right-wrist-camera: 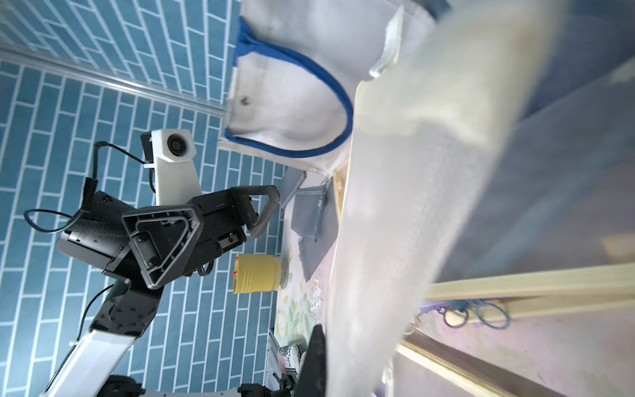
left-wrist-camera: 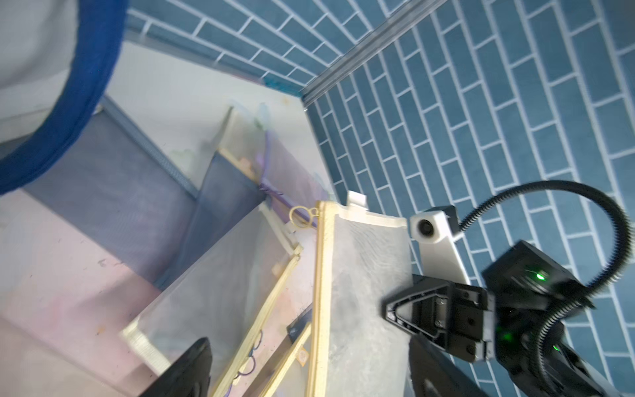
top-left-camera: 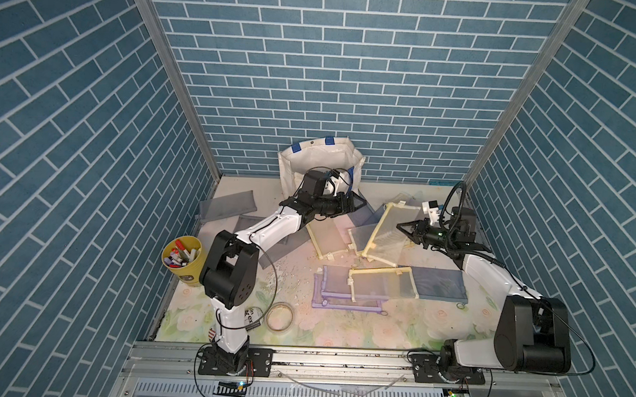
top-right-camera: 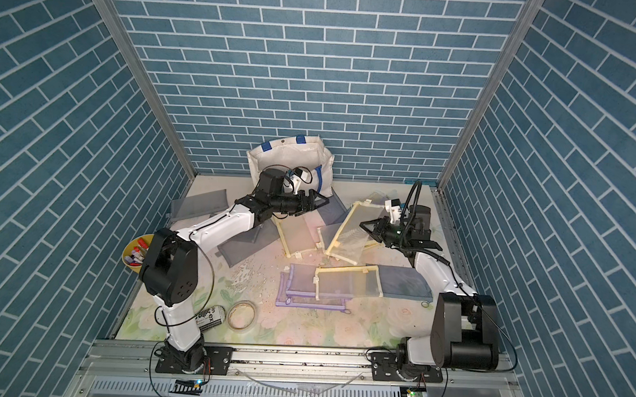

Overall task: Put the pencil pouch into the canvas bag
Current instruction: Pick up the pencil pouch.

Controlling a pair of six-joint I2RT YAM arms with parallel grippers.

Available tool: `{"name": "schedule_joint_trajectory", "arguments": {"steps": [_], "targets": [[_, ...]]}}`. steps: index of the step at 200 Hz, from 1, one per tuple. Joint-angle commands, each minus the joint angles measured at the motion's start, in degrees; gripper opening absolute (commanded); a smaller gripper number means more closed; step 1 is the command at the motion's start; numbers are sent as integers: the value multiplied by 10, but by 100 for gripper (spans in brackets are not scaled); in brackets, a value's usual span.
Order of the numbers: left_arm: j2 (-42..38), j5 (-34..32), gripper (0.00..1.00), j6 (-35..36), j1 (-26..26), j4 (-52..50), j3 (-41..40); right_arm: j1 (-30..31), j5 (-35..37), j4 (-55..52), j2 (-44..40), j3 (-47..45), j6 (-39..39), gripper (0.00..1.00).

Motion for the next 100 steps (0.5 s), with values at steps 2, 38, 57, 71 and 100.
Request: {"name": "schedule_joint_trajectory", "arguments": {"steps": [2, 38, 57, 71, 100], "targets": [[-16, 72, 99, -43, 7, 120, -41, 26, -62, 78, 0, 50, 14, 0], [-25, 82, 99, -69, 5, 164, -49, 62, -78, 107, 18, 102, 27, 0], [-31, 80, 99, -70, 0, 161, -51, 68, -77, 173, 34, 110, 74, 0], [-36, 80, 97, -70, -6, 163, -51, 71, -77, 205, 49, 119, 98, 0], [-50, 79, 59, -88, -8, 193, -62, 76, -79, 199, 66, 135, 95, 0]]}}
